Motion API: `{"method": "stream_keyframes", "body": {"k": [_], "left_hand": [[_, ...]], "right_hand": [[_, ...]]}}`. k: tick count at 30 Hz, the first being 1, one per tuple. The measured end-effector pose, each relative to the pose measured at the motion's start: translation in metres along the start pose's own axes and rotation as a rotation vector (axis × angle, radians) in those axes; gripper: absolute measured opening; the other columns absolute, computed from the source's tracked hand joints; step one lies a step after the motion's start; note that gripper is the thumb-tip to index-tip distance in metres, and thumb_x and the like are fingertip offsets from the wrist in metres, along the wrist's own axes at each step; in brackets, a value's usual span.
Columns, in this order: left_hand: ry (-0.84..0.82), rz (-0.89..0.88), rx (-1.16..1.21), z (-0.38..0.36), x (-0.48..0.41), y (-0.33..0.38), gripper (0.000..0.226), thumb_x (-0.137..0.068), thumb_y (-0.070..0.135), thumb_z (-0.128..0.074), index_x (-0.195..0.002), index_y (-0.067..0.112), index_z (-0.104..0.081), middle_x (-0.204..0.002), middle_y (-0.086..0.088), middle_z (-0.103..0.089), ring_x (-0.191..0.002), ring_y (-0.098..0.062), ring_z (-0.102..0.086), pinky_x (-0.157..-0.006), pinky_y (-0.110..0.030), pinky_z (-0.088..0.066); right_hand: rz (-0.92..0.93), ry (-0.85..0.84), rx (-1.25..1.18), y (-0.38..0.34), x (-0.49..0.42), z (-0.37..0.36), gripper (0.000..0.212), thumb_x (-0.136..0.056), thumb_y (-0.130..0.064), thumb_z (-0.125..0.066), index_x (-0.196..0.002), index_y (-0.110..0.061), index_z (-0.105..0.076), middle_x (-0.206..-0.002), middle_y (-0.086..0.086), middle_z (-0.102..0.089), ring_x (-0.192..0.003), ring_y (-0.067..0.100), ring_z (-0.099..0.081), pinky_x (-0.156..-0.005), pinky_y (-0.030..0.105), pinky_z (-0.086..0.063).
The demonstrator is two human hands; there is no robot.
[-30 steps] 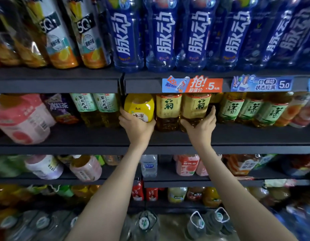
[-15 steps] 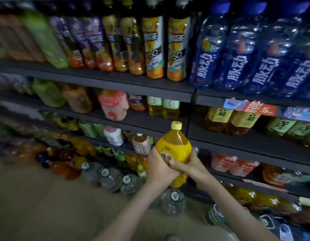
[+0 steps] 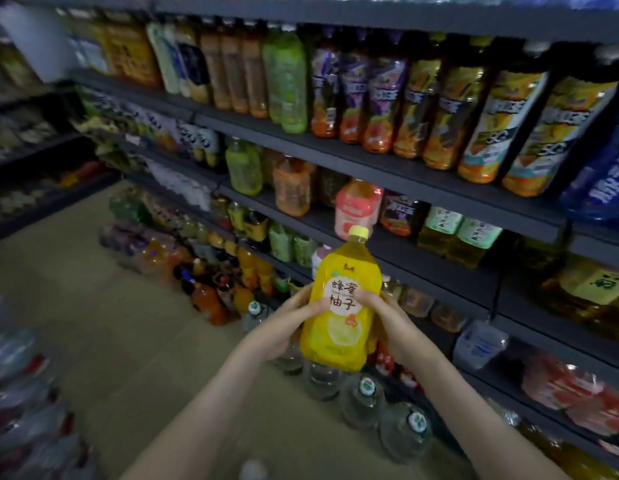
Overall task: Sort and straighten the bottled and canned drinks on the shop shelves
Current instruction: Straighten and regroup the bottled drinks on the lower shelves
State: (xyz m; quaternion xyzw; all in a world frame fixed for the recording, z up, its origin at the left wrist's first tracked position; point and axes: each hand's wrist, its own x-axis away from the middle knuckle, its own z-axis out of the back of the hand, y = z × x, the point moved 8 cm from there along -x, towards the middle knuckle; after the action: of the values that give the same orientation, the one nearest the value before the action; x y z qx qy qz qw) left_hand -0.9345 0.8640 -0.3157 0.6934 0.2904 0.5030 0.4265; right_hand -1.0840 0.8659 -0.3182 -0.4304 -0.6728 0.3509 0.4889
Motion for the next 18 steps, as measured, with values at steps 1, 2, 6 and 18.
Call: {"method": "stream_keyframes", "body": {"k": [1,2,6,18], "left_hand": [[0.004,-0.002,0.009,0.023,-0.001,0.003,0.043,-0.077,0.034,-0.072,-0.115,0.036,-0.052,-0.104,0.010,-0.071,-0.096,-0.014,-0.067,-0.084,-0.039,-0.055],[0.015,0.000,0.018,0.047,-0.002,0.005,0.056,-0.071,0.037,-0.077,-0.120,0.033,-0.052,-0.108,0.006,-0.070,-0.101,-0.018,-0.066,-0.090,-0.045,-0.053],[0.076,-0.022,0.028,0.150,-0.009,0.022,0.059,-0.071,0.036,-0.073,-0.125,0.031,-0.049,-0.110,0.005,-0.067,-0.098,-0.015,-0.066,-0.081,-0.037,-0.055],[0.128,0.035,0.005,0.364,-0.038,0.037,0.095,-0.046,0.056,-0.085,-0.129,0.024,-0.051,-0.116,0.001,-0.068,-0.105,-0.021,-0.065,-0.095,-0.045,-0.050]], "right_hand": [[-0.018,-0.025,0.005,0.002,-0.014,-0.019,0.063,-0.068,-0.040,-0.074,-0.122,-0.013,-0.059,-0.113,0.010,-0.070,-0.101,0.025,-0.068,-0.087,0.041,-0.055],[-0.043,-0.039,0.007,0.005,-0.027,-0.039,0.066,-0.066,-0.043,-0.075,-0.123,-0.014,-0.059,-0.112,0.009,-0.071,-0.102,0.027,-0.068,-0.092,0.046,-0.052],[-0.072,-0.097,0.015,0.016,-0.091,-0.129,0.064,-0.070,-0.048,-0.076,-0.124,-0.016,-0.060,-0.115,0.009,-0.069,-0.108,0.030,-0.065,-0.099,0.053,-0.046],[-0.161,-0.261,0.149,0.039,-0.225,-0.312,0.078,-0.065,-0.057,-0.076,-0.131,-0.023,-0.052,-0.119,0.004,-0.068,-0.108,0.025,-0.065,-0.096,0.048,-0.050]]}}
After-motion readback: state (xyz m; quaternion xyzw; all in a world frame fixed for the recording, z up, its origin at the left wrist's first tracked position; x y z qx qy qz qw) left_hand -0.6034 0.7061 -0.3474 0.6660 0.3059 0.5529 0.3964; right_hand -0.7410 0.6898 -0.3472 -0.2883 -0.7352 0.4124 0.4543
